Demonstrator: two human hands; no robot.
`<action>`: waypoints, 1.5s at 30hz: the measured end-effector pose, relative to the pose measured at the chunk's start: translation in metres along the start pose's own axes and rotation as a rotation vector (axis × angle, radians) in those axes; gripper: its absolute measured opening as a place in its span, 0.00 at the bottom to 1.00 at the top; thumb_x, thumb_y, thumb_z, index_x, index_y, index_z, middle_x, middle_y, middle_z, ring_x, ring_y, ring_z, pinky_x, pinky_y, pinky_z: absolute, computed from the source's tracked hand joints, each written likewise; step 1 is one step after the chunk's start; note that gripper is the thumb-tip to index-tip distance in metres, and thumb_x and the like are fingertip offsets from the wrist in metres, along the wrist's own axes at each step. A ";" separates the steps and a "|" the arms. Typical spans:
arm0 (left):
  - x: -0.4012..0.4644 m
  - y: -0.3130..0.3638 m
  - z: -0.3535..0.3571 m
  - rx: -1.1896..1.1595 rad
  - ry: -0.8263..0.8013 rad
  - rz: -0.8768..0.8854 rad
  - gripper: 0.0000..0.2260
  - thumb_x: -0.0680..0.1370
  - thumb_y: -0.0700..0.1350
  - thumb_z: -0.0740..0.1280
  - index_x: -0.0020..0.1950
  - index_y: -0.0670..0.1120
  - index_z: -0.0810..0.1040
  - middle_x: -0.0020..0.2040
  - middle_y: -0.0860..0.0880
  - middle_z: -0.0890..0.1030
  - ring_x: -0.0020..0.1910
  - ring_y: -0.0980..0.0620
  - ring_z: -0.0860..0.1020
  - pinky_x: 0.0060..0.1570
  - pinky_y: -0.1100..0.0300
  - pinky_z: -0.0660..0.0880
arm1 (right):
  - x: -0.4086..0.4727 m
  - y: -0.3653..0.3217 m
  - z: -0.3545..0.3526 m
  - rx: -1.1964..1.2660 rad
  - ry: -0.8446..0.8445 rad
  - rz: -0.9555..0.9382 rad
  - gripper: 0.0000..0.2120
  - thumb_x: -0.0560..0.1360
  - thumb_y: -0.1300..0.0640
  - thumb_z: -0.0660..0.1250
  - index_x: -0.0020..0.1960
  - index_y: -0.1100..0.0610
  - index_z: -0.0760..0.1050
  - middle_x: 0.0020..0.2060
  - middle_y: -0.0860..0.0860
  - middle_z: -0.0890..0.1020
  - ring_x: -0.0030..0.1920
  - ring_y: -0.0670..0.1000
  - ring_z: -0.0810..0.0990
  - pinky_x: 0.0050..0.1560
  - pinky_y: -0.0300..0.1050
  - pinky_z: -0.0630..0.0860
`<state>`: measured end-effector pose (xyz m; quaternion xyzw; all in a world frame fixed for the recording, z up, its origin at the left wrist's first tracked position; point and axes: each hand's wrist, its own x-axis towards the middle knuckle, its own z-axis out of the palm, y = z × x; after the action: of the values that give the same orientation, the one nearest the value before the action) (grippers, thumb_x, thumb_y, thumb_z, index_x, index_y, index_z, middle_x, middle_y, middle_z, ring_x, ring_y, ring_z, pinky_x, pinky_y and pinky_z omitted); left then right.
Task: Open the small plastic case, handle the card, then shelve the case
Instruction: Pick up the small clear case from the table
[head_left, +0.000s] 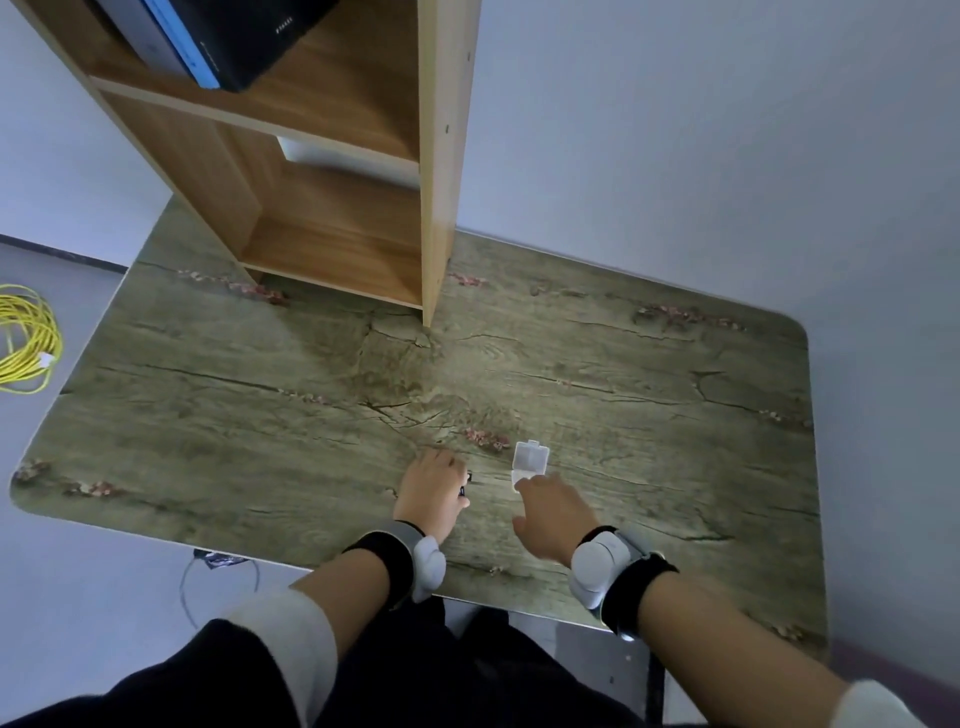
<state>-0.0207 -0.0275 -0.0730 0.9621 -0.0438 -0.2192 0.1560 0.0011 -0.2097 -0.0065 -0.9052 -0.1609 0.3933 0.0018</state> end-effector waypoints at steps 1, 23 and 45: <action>0.000 0.000 0.001 -0.003 0.005 -0.009 0.11 0.77 0.50 0.71 0.56 0.47 0.80 0.57 0.48 0.79 0.59 0.46 0.74 0.54 0.54 0.69 | -0.001 0.001 0.002 0.005 0.001 0.001 0.21 0.80 0.51 0.61 0.71 0.58 0.69 0.65 0.57 0.76 0.62 0.60 0.76 0.61 0.54 0.73; -0.020 0.020 0.028 -0.529 0.069 -0.164 0.02 0.79 0.35 0.67 0.49 0.40 0.78 0.46 0.48 0.83 0.42 0.54 0.81 0.41 0.66 0.74 | -0.025 0.017 0.044 0.046 -0.032 -0.072 0.27 0.81 0.54 0.61 0.78 0.59 0.58 0.80 0.57 0.57 0.77 0.60 0.61 0.72 0.56 0.65; 0.021 0.077 0.047 -0.691 0.208 -0.366 0.03 0.77 0.44 0.73 0.44 0.49 0.85 0.40 0.54 0.84 0.39 0.57 0.81 0.37 0.65 0.74 | -0.030 0.038 0.065 0.085 0.002 -0.113 0.30 0.81 0.56 0.62 0.80 0.56 0.55 0.82 0.53 0.49 0.81 0.56 0.52 0.75 0.59 0.62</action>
<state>-0.0240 -0.1171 -0.0974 0.8621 0.2204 -0.1465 0.4321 -0.0527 -0.2627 -0.0352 -0.8941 -0.1951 0.3982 0.0625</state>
